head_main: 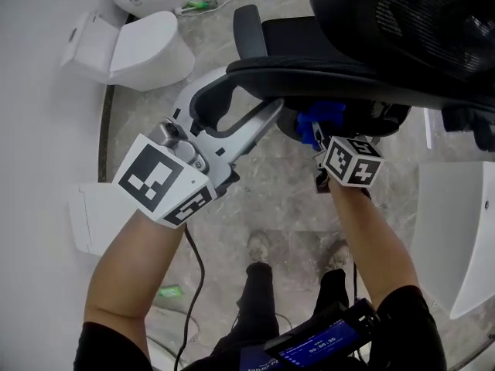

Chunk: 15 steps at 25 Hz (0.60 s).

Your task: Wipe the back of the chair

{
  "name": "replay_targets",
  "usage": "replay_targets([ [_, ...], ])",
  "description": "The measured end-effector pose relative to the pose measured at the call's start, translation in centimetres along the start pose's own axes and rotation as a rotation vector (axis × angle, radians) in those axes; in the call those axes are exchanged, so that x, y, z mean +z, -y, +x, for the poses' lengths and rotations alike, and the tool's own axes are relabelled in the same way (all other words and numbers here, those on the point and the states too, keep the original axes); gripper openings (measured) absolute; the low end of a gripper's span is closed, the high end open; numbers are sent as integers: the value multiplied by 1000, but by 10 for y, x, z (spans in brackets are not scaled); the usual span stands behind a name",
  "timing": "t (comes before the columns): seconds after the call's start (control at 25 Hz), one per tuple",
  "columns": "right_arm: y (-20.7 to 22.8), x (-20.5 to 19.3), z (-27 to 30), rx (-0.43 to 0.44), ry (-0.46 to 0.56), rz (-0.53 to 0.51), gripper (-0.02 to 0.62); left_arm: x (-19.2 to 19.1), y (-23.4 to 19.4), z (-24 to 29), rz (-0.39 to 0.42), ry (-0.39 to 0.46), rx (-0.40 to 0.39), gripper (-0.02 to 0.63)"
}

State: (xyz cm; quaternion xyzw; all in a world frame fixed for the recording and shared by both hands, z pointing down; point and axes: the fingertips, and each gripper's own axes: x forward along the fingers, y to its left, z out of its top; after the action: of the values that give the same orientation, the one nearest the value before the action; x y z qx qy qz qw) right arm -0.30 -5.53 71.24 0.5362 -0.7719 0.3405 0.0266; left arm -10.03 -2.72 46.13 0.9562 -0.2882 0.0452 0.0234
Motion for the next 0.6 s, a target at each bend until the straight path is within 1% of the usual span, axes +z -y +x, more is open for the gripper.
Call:
replay_targets([
  [0.12, 9, -3, 28, -76, -25, -9, 58, -2, 8, -2, 16, -3, -37, 223],
  [0.24, 31, -22, 51, -153, -93, -31, 58, -5, 17, -4, 29, -23, -77, 209],
  [0.32, 45, -36, 61, -210, -139, -73, 58, -8, 22, -4, 23, -51, -95, 204],
  [0.4, 52, -38, 66, -256, -158, -116, 57, -10, 25, -3, 12, -52, -100, 202],
  [0.48, 53, -37, 72, -263, -182, -117, 57, -10, 22, -4, 0, -43, -94, 204],
  [0.6, 48, -44, 73, -226, -247, -83, 57, -11, 18, -6, -10, -45, -87, 206],
])
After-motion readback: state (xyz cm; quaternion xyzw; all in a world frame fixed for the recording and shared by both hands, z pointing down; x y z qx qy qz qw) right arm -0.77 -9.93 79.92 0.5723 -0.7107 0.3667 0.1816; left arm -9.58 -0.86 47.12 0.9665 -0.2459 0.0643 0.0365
